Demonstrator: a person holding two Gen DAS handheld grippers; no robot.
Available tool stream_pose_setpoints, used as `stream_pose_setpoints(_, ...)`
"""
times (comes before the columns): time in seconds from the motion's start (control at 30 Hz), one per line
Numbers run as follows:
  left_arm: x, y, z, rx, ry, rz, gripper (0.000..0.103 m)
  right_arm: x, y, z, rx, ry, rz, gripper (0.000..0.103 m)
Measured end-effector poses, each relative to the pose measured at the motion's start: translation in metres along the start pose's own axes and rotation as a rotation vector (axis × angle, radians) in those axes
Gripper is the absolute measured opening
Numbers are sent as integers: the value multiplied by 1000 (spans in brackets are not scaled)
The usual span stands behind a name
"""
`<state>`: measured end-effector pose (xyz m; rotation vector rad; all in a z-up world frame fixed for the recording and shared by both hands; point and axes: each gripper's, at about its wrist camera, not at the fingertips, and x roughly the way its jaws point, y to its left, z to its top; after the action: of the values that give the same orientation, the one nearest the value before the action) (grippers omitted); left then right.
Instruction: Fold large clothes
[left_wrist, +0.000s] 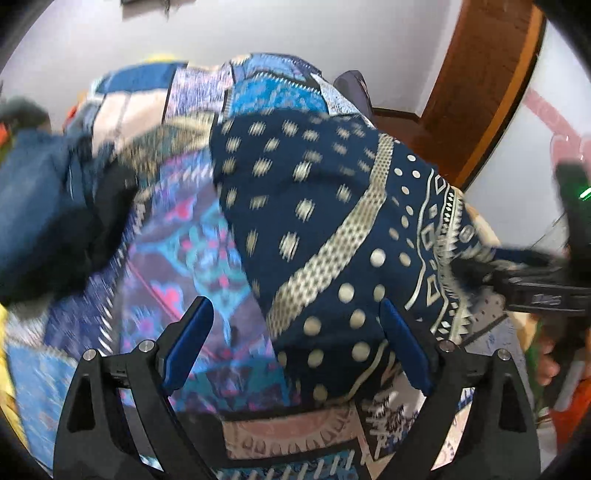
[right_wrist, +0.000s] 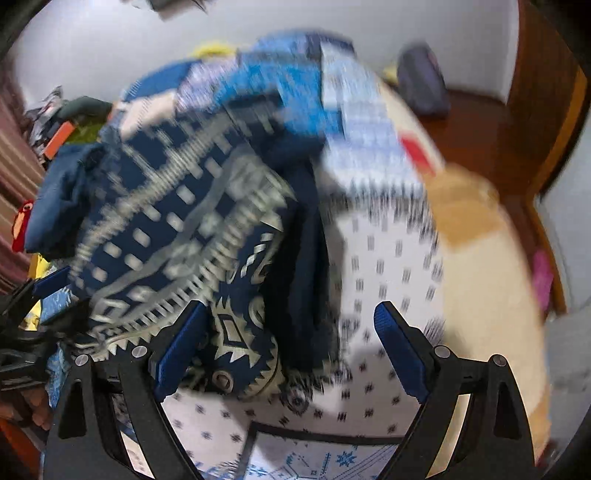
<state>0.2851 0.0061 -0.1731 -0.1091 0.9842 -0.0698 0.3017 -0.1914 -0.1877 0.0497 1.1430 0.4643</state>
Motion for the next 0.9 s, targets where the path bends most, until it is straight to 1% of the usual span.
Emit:
stream_pose_setpoints(0.07,-5,9,-10,-28,5,-38,92,5,-12,-11,34,26,35,90)
stream_pose_setpoints(0.13,-5,14,-15,-50,4,-57,92,0,-18,-18,33,21,32,90)
stream_pose_setpoints(0.17,-7,16,-17,-56,6,-63,92,-4,-19,-21,17,11,13,90)
stream_pose_setpoints(0.23,-16,15,-18,-53,-1,-58,92,-14,-16,-25,-37,-16,-53,90)
stream_pose_setpoints(0.27,-21,14,-18,-45,-10,-48,92,-19,-14,-26,-60,-27,-75,90)
stream_pose_setpoints(0.3,-28,13,-17,-30,-26,-21,92,-25,-11,-28,-91,-42,-96,90)
stream_pose_setpoints(0.4,-41,12,-11,20,-88,85,92,-37,-8,-25,-135,-78,-105,90)
stream_pose_setpoints(0.43,-45,13,-9,32,-108,107,92,-40,-7,-23,-141,-86,-90,90)
stream_pose_setpoints(0.47,-49,14,-6,38,-125,122,92,-45,-6,-20,-144,-97,-56,90)
stream_pose_setpoints(0.57,-57,22,7,31,-158,135,92,-50,-6,-3,-125,-118,16,90)
stream_pose_setpoints(0.67,-53,29,20,12,-168,121,92,-42,-3,16,-101,-113,93,90)
stream_pose_setpoints(0.73,-47,31,28,0,-161,103,92,-29,0,28,-85,-100,131,90)
stream_pose_setpoints(0.83,-26,35,37,-44,-100,-1,92,-7,6,38,-95,-75,140,90)
stream_pose_setpoints(0.9,-9,36,40,-84,-48,-76,92,11,6,43,-105,-42,125,90)
